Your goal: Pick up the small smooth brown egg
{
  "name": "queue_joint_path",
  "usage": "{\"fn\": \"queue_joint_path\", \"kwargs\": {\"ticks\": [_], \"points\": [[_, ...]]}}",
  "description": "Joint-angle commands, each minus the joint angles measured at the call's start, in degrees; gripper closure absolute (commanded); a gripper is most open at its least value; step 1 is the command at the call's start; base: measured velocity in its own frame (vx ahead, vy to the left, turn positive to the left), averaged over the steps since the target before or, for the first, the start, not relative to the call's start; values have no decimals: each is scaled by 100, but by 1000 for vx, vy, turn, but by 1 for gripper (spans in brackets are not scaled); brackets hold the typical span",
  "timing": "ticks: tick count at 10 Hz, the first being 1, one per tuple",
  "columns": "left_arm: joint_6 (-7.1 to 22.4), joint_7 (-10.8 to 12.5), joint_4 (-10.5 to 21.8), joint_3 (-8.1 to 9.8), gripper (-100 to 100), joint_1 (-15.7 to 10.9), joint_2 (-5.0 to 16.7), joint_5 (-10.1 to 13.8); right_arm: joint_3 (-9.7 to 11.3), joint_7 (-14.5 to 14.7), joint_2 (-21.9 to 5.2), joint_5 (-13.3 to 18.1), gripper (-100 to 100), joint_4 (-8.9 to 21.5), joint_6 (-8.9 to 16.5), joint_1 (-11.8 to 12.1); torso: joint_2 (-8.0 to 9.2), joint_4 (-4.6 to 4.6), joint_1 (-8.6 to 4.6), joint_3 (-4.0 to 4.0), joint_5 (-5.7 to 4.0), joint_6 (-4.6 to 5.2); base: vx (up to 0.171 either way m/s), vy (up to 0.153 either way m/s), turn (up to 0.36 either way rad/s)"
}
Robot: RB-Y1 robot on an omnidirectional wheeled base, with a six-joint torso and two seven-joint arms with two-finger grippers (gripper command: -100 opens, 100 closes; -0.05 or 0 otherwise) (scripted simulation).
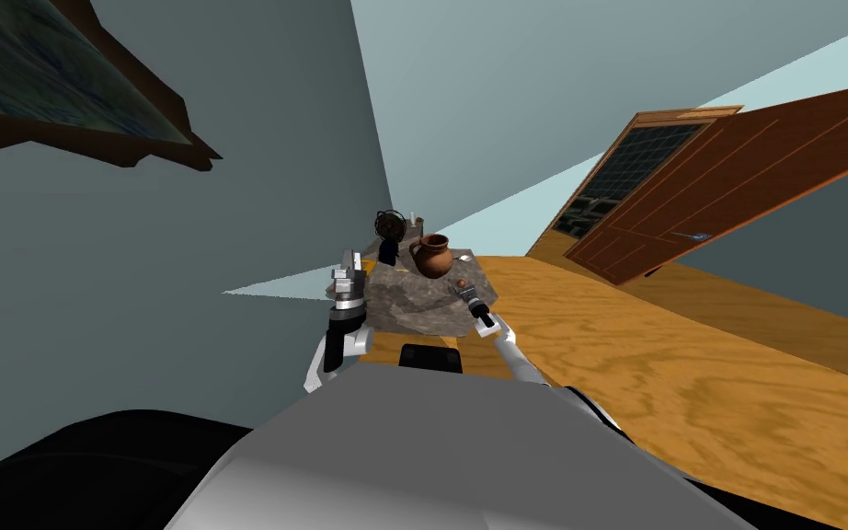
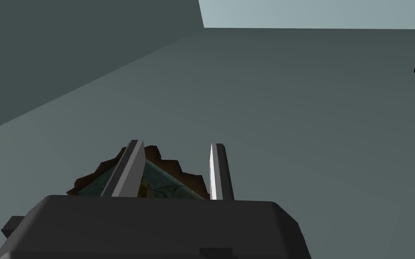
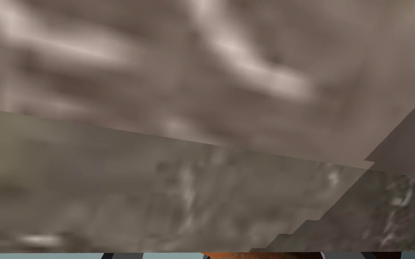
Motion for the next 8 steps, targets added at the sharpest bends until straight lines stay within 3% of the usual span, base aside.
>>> {"fn": "queue_joint_path", "kwargs": {"ticks": [1, 2, 3, 5, 6, 8], "points": [[0, 0, 0, 0, 0, 0, 0, 0, -22, -170, -11, 101, -100, 286, -72, -286, 0, 0, 0, 0, 0, 0, -51, 31, -57], [0, 0, 0, 0, 0, -1, 0, 0, -22, -170, -11, 101, -100, 428, -72, -315, 2, 1, 0, 2, 0, -2, -28, 12, 18], [0, 0, 0, 0, 0, 0, 0, 0, -74, -445, -9, 323, -100, 607, -220, -543, -2, 0, -5, -1, -1, -2, -50, 21, -101], [0, 0, 0, 0, 0, -1, 0, 0, -74, -445, -9, 323, -100, 960, -220, -763, 4, 1, 0, 3, 0, -2, -44, 22, -28], [0, 0, 0, 0, 0, 0, 0, 0, -126, -718, -6, 544, -100, 1140, -368, -995, -2, 0, -4, 0, -1, -2, -47, 25, -81], [0, 0, 0, 0, 0, 0, 0, 0, -126, -719, -6, 544, -100, 1496, -368, -1212, 2, 1, -1, 2, 0, -2, -37, 19, -39]]}}
